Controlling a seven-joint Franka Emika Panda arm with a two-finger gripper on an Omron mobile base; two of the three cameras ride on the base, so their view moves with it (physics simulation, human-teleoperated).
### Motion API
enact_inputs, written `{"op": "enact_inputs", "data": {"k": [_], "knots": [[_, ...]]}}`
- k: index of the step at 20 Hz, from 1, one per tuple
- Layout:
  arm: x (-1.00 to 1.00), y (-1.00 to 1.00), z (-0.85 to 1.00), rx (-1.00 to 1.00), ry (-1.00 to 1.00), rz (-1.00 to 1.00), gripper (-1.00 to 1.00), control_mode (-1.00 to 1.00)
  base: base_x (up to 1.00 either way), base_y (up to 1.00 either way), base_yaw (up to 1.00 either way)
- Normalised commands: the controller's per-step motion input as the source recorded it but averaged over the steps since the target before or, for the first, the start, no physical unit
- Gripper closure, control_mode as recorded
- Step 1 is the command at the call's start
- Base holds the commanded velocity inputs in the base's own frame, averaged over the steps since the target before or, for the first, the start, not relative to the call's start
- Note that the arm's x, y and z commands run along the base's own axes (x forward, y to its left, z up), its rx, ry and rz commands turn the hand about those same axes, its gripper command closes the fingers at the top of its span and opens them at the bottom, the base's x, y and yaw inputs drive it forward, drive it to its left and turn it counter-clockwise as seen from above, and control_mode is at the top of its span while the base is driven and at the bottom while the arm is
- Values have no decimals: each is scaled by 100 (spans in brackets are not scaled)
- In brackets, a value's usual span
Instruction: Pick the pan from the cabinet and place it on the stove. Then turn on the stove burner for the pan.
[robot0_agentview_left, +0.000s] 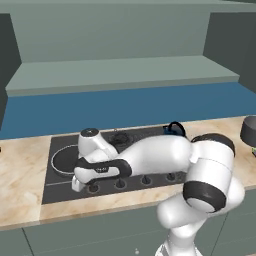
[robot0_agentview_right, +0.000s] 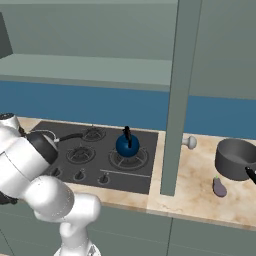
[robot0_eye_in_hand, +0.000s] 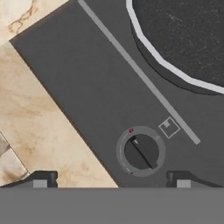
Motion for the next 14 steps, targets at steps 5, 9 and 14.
{"op": "enact_inputs", "data": {"k": [5, 9, 14], "knots": [[-38, -9, 19, 0, 0, 0, -100, -100, 0, 0, 0], [-37, -10, 13, 0, 0, 0, -100, -100, 0, 0, 0], [-30, -12, 9, 0, 0, 0, -100, -100, 0, 0, 0]]}}
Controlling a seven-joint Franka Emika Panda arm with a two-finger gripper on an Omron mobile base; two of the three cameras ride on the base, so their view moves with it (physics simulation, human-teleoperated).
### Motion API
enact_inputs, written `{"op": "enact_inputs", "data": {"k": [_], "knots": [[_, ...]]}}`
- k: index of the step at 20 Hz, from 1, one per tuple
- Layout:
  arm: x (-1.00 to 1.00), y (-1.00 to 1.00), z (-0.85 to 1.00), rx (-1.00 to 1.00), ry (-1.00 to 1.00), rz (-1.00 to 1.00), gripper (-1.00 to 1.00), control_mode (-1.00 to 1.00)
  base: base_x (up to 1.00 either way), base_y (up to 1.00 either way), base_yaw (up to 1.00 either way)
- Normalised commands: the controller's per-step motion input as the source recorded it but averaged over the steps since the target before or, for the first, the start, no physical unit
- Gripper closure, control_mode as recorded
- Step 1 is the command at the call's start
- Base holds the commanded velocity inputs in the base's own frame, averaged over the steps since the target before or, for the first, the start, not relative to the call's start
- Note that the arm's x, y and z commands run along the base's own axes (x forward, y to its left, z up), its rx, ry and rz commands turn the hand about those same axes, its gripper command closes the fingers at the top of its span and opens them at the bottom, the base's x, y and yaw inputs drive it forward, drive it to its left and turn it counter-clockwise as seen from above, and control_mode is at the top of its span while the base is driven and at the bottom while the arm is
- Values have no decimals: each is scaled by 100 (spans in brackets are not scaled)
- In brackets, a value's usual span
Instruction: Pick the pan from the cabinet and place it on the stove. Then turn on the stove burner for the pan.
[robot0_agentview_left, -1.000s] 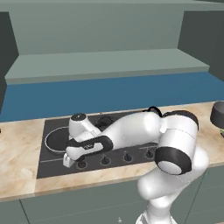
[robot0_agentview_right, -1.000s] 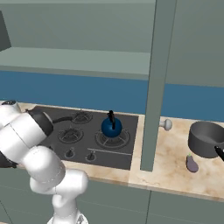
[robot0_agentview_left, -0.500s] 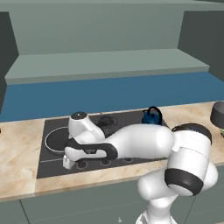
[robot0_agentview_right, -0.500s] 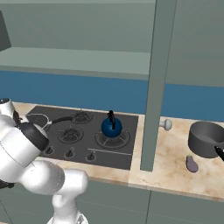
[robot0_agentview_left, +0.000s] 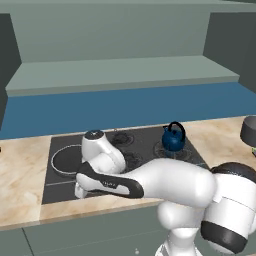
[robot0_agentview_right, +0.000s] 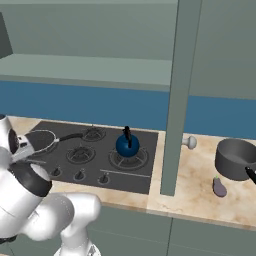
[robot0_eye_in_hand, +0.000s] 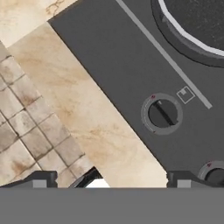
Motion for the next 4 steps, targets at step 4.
{"op": "enact_inputs", "data": {"k": [4], "knots": [[-26, -17, 13, 0, 0, 1, -100, -100, 0, 0, 0]]}}
